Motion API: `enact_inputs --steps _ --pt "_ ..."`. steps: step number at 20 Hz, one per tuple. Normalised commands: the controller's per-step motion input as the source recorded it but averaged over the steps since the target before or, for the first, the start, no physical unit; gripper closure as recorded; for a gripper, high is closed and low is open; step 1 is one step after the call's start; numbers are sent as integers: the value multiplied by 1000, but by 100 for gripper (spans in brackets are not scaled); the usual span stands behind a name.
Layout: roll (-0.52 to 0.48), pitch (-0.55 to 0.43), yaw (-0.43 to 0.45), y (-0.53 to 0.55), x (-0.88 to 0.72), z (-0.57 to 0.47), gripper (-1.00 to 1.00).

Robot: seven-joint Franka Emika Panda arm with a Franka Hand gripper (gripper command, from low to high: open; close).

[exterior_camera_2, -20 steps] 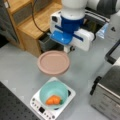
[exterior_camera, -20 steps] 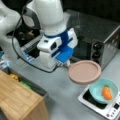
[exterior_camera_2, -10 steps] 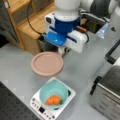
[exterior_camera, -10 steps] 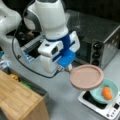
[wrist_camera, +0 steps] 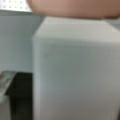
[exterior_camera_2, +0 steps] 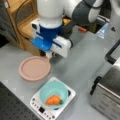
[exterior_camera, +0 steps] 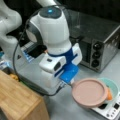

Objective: Pick up the pan. Place the pan on the table. Pick up the bowl. Place the bowl on the stove.

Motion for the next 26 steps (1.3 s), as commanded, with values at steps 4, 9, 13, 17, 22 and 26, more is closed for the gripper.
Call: enact_inputs --steps 4,9,13,17,22,26 --pt "-54 142 154 -262 310 108 100" --pt "-80 123 144 -285 402 5 100" --pt "-61 119 172 -330 464 -63 100" --pt "-29 108 168 -334 428 -37 100" --pt "-7 85 130 -271 312 31 100" --pt "-5 53 109 -204 229 -15 100"
